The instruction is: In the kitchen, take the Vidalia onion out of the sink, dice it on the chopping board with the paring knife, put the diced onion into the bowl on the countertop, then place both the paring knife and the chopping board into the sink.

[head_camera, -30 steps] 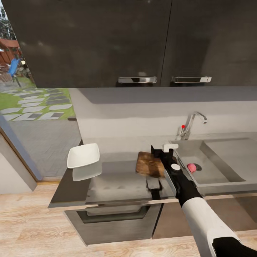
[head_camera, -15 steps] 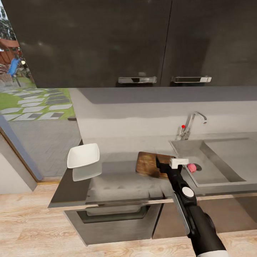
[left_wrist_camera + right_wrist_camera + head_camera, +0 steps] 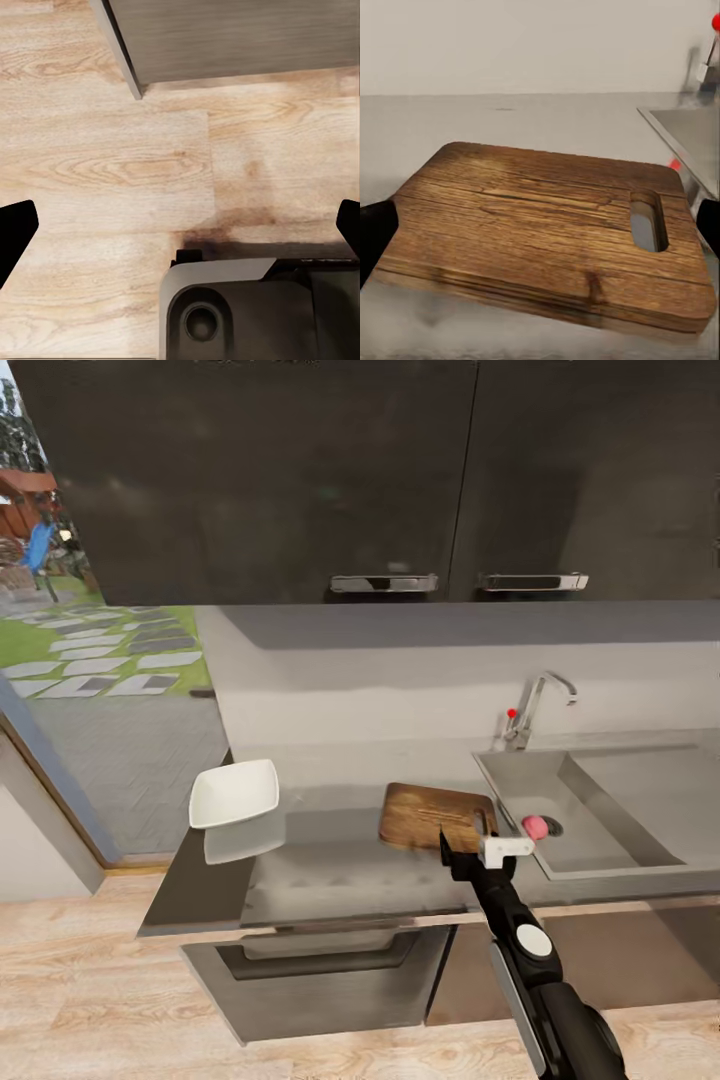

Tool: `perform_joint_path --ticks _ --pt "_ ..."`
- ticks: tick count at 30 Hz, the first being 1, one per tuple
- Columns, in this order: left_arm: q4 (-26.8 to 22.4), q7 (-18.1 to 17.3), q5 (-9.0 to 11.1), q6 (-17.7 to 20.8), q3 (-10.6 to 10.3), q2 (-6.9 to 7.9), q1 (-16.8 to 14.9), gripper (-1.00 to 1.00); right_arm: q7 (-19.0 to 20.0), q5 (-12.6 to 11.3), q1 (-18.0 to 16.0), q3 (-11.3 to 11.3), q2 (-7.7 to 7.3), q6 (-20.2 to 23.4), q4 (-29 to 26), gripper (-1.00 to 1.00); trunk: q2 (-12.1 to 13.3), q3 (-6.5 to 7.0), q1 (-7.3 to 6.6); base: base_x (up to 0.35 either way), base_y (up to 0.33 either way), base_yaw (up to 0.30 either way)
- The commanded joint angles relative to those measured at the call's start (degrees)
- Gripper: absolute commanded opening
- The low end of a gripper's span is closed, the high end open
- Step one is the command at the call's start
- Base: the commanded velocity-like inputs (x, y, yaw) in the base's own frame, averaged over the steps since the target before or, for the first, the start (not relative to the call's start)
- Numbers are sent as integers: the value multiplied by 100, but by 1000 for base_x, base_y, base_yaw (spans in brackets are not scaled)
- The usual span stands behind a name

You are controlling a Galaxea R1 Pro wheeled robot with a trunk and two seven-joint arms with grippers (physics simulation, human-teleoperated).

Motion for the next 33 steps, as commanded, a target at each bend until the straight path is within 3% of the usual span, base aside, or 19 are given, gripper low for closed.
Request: perform_joint_path --ticks 1,22,33 --pt "-3 1 -2 -13 4 -1 -2 100 -28 78 15 9 0 39 -5 100 -12 -11 2 -182 -86 0" --pt "-1 9 -20 -13 4 -37 -2 100 -28 168 85 11 2 63 15 100 -12 -11 2 -249 -181 0" --pt "5 10 -20 -13 4 -37 -2 100 -28 159 97 11 9 75 57 100 -12 -11 2 -98 -284 0"
